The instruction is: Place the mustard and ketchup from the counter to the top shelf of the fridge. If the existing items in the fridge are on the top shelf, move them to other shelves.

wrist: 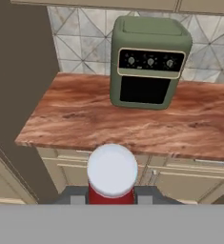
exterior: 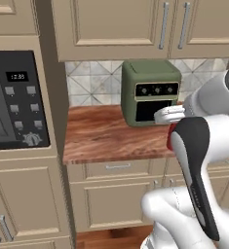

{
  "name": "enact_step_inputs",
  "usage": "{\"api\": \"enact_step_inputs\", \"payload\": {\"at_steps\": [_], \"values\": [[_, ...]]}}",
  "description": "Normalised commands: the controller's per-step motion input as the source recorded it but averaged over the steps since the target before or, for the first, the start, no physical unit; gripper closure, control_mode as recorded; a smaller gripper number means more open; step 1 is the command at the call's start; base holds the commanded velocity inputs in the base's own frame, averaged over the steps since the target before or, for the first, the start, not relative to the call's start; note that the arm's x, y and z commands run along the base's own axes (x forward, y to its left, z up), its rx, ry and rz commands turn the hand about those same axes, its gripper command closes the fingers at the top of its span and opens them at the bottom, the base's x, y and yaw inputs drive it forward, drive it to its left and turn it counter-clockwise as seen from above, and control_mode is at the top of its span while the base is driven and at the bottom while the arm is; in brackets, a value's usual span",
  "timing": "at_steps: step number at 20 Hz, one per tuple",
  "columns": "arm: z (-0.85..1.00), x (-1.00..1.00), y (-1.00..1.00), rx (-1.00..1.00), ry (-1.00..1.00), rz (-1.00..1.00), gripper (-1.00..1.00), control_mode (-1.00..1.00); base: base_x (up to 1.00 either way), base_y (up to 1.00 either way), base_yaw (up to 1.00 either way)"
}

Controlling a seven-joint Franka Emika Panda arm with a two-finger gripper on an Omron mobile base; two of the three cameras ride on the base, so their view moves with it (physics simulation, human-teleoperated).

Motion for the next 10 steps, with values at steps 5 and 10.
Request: {"api": "enact_step_inputs", "payload": {"at_steps": [5,10], "values": [[0.00,0.00,0.00,0.00,0.00,0.00,1.00,1.00,-1.00,-0.36,-0.01],[0.00,0.00,0.00,0.00,0.00,0.00,1.00,1.00,-1.00,-0.78,-0.13]]}}
